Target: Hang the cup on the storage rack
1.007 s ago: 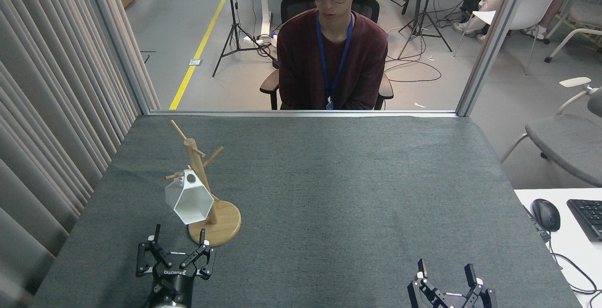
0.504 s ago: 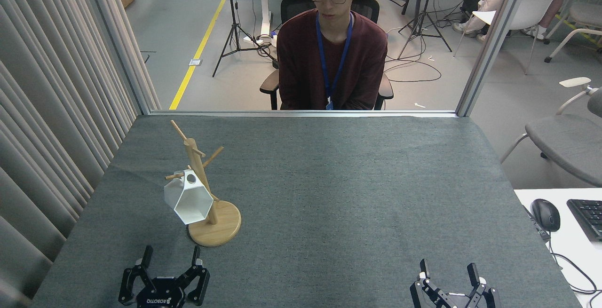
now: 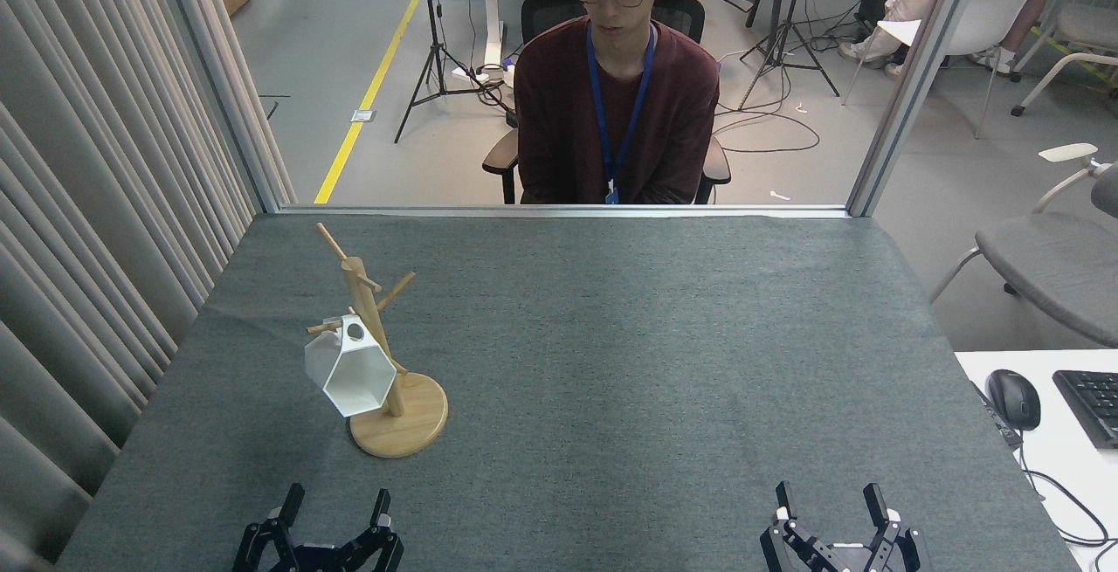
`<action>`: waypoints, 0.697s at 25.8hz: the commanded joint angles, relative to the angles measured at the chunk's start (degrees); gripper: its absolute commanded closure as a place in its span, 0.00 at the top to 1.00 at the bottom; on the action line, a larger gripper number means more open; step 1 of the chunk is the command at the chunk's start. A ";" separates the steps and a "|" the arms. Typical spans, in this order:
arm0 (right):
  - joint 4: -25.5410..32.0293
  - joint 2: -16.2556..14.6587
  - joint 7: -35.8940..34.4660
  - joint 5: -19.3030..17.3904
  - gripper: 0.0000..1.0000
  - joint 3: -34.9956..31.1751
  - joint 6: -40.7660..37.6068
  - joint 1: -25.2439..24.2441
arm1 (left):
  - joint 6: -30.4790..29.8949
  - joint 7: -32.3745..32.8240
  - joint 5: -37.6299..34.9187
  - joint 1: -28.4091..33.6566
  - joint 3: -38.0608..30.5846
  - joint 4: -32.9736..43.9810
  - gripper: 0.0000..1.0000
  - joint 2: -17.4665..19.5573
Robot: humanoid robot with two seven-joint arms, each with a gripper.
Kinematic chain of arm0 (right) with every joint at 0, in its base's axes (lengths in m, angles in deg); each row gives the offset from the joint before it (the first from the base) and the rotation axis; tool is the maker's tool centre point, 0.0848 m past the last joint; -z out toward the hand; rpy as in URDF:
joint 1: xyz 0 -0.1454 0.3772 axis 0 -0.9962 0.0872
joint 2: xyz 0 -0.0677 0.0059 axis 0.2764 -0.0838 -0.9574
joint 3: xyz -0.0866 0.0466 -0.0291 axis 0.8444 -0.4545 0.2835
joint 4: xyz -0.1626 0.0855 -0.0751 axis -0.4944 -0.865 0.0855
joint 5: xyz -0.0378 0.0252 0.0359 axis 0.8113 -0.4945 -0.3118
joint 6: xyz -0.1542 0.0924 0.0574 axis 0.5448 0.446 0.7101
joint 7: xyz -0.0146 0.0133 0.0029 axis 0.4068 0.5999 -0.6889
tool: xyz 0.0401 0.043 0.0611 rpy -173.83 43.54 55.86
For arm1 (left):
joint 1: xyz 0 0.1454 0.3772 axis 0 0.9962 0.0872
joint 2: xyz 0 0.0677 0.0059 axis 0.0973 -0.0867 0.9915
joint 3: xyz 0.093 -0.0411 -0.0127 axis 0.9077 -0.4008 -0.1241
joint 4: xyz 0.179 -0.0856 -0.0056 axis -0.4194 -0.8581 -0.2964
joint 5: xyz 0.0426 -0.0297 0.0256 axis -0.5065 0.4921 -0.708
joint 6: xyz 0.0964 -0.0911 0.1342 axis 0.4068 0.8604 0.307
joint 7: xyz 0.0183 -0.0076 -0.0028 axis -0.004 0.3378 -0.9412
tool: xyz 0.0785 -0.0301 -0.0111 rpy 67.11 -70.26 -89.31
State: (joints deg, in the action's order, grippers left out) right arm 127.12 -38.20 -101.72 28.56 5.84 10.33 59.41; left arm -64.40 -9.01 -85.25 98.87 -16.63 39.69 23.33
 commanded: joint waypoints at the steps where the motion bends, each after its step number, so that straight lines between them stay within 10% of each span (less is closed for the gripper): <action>1: 0.11 -0.08 -0.03 0.00 0.99 0.01 -0.17 -0.04 | 0.61 2.15 -1.24 0.14 0.23 0.27 0.99 -0.08; 18: -0.07 0.01 -0.03 0.00 0.99 0.01 0.18 -0.04 | 4.31 -4.00 -2.39 -0.30 1.11 0.01 0.99 -0.44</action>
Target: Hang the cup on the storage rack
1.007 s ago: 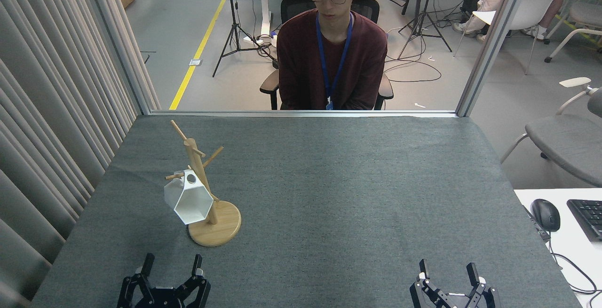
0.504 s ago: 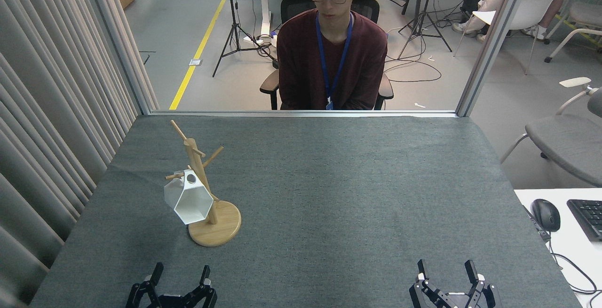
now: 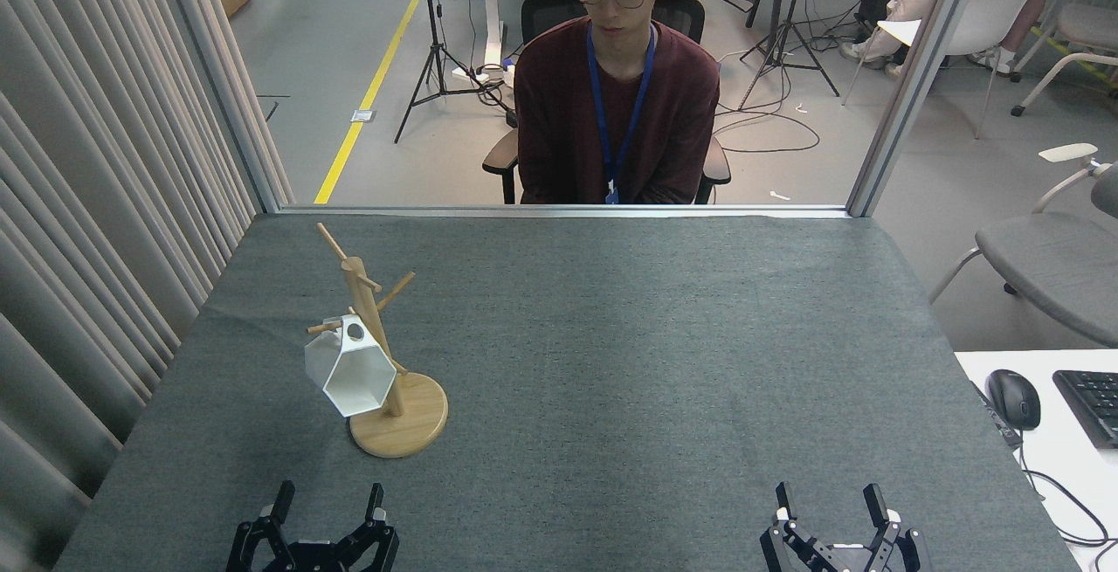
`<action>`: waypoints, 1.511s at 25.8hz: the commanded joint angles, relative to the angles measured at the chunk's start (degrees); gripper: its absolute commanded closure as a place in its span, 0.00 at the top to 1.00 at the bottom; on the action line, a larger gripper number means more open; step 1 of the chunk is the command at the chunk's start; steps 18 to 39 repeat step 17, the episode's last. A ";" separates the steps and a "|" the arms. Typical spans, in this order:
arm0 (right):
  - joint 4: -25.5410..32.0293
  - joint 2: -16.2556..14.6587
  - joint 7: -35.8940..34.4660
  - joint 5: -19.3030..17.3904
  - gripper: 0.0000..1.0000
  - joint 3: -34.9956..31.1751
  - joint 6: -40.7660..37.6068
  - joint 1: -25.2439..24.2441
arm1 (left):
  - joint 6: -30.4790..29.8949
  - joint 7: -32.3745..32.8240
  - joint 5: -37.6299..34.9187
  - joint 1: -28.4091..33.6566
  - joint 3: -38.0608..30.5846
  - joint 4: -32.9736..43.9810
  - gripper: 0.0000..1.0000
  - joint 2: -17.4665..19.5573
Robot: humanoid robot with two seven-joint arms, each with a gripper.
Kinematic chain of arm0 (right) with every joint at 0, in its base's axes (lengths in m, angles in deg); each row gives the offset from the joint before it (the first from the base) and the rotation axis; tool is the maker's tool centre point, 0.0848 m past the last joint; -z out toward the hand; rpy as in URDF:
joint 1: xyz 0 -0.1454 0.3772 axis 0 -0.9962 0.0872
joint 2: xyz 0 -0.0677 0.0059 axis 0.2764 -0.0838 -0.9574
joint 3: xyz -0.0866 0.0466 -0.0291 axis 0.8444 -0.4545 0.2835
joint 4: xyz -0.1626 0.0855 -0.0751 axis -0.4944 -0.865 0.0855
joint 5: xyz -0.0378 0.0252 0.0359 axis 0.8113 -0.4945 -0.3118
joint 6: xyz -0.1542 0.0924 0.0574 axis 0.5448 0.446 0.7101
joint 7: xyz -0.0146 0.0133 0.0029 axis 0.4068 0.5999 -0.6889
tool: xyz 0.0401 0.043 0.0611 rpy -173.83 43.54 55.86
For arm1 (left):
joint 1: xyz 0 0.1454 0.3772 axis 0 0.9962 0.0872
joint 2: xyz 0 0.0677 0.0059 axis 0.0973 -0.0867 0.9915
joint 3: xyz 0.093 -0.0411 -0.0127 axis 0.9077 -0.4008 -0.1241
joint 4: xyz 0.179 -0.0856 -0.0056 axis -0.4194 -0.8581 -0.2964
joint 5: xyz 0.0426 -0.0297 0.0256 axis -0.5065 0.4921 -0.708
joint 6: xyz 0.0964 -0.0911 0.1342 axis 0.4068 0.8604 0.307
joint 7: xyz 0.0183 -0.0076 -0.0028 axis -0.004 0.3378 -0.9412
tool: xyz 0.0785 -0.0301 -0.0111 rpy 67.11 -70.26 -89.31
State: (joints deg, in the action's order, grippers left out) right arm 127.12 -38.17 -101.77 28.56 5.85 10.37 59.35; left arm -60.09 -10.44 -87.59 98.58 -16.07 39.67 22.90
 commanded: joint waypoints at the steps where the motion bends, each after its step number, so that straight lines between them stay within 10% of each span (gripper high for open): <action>1: -0.07 -0.11 0.03 0.00 0.99 0.00 0.23 0.02 | 0.00 -3.53 -0.23 -0.01 0.63 -0.06 0.99 -0.01; 39: -0.16 -0.55 0.03 0.00 0.99 -0.18 0.49 0.28 | 0.00 -4.77 -0.32 -0.10 1.33 -0.33 0.99 -0.09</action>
